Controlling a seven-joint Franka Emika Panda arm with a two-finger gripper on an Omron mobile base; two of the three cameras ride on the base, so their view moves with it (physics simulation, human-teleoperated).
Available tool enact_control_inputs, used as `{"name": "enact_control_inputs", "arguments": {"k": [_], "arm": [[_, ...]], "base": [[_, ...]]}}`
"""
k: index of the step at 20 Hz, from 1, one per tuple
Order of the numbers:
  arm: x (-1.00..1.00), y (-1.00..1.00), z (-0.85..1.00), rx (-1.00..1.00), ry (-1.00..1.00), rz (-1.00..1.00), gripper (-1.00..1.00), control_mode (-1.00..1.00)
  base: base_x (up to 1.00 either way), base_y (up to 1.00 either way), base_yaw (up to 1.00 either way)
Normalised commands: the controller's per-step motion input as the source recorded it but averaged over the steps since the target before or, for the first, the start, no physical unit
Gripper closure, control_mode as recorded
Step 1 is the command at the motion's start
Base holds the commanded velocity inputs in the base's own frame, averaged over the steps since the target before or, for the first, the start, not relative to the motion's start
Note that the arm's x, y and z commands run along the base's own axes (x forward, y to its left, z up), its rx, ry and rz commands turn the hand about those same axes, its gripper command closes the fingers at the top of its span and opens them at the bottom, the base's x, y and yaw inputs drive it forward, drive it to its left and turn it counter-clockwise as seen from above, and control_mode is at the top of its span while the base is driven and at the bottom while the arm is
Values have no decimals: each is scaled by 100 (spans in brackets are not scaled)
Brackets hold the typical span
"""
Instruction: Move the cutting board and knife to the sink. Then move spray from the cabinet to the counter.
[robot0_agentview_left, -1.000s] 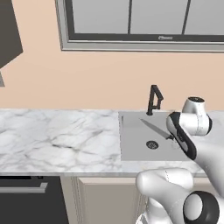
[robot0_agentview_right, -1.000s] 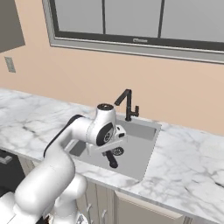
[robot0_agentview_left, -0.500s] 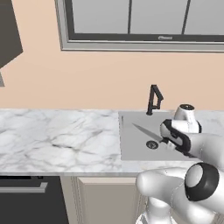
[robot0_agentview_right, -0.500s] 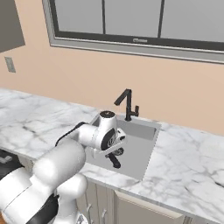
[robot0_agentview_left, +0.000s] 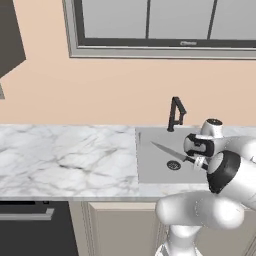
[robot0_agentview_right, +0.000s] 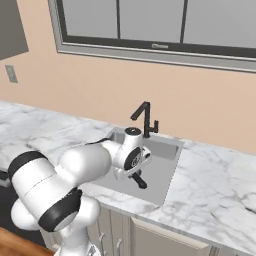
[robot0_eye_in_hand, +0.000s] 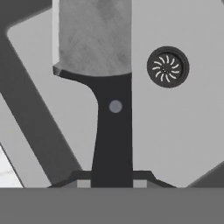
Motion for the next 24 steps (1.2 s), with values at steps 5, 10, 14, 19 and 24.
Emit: {"name": "enact_control_inputs", "arguments": {"k": [5, 10, 14, 19, 24], "arm": [[27, -16, -22, 0, 0, 2, 100, -100], [27, 0, -27, 0, 0, 0, 100, -100], [31, 0, -32, 0, 0, 0, 100, -100], [29, 0, -28, 0, 0, 0, 100, -100], [28, 0, -26, 0, 0, 0, 100, -100]], "base": [[0, 0, 0], [0, 0, 0], [0, 0, 0], [0, 0, 0], [0, 0, 0]]}}
